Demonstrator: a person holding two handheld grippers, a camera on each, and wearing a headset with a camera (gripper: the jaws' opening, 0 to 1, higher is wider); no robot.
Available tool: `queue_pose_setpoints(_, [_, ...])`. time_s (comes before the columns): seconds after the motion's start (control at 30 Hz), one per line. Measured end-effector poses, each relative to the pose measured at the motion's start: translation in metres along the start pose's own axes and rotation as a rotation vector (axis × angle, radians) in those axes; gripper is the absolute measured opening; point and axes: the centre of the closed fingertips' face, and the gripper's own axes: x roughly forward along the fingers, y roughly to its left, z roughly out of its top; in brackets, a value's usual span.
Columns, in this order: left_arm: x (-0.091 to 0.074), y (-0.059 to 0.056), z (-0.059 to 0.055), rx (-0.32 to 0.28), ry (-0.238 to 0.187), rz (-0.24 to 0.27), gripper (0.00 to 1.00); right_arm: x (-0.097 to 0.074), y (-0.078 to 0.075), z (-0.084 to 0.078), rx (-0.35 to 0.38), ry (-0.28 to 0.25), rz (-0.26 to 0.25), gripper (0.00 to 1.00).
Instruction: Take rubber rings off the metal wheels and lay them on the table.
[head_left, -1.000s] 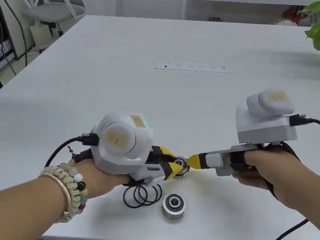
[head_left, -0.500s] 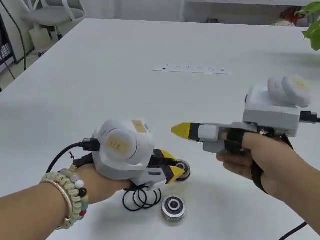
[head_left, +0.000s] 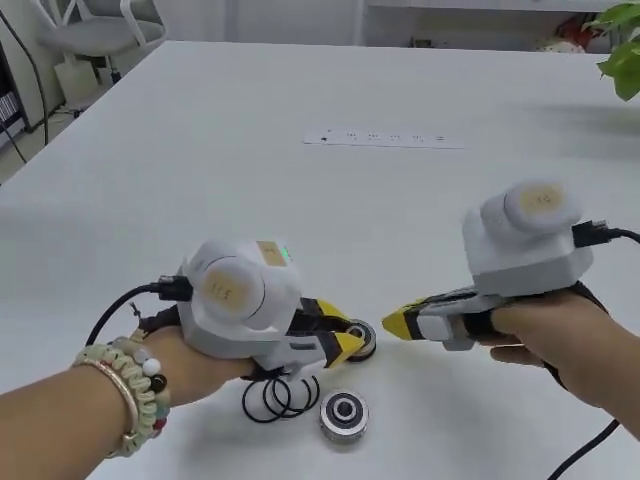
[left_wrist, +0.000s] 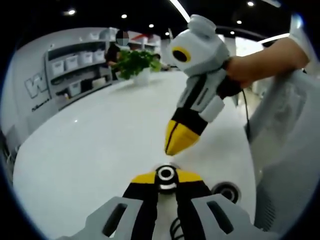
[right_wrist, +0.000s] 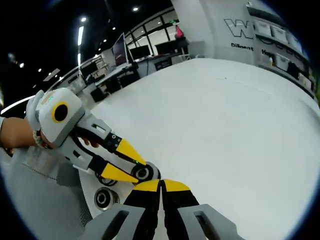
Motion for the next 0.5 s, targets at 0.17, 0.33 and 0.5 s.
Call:
queue_pose_setpoints(0.17, [-0.001, 0.002, -0.001, 0.003, 0.002, -0.003, 0.13, 0.004, 0.001, -0.006, -0.045, 0.035, 0.011, 0.01])
queue_pose_setpoints(0.33, [-0.003, 0.002, -0.001, 0.001, 0.003, -0.009, 0.13, 0.006, 0.005, -0.01, -0.074, 0.049, 0.033, 0.09])
queue_pose_setpoints(0.5, [-0.004, 0.002, -0.002, -0.007, 0.001, -0.017, 0.13, 0.01, 0.01, -0.012, -0.124, 0.052, 0.045, 0.17])
